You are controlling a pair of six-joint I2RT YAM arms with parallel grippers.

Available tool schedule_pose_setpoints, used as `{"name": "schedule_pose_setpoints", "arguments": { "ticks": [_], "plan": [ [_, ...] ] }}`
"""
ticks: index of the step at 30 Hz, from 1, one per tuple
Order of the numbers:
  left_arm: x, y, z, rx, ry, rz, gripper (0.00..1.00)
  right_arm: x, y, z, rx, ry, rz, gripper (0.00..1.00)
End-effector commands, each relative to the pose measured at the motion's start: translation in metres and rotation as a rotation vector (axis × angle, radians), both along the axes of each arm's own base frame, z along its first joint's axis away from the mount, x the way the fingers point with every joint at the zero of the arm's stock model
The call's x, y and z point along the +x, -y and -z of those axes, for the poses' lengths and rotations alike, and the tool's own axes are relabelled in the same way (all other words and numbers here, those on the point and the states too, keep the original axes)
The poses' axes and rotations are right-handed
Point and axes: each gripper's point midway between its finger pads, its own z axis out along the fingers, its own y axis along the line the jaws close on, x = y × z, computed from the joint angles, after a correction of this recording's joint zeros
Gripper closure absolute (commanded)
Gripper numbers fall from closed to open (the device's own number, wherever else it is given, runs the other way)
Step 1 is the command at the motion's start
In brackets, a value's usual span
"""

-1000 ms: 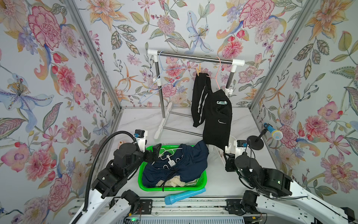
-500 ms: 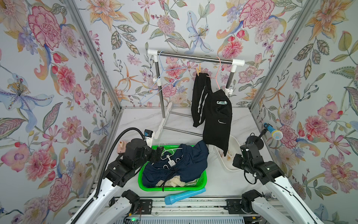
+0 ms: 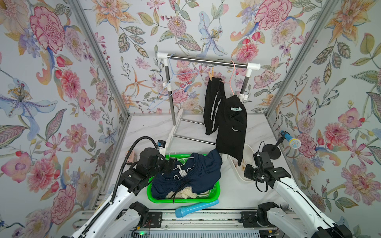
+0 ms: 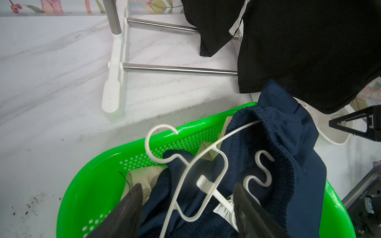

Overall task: Remove the clothespins securing shorts to the hanger
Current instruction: Place the clothespin in the storage box, then pick up the hanger from the basket.

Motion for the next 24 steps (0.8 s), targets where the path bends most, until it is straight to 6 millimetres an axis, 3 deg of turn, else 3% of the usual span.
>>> {"name": "schedule_pose_setpoints", "arguments": {
  "ticks": [1, 8, 15, 24],
  "plan": [
    [0.003, 0.0, 0.01, 0.013, -0.009, 0.014, 0.29, 0.007, -0.002, -0.001, 0.02, 0.035, -0.007, 0.8],
    [0.007, -0.006, 0.031, -0.006, -0.068, 0.008, 0.31, 0.007, -0.002, 0.002, 0.038, 0.038, -0.003, 0.63],
    [-0.002, 0.016, 0.045, -0.062, -0.123, 0.134, 0.33, 0.011, -0.003, -0.007, 0.048, 0.068, -0.006, 0.61],
    [0.017, 0.012, 0.059, -0.06, -0.132, 0.124, 0.32, 0.012, -0.007, -0.018, 0.07, 0.104, -0.016, 0.6]
  ]
}}
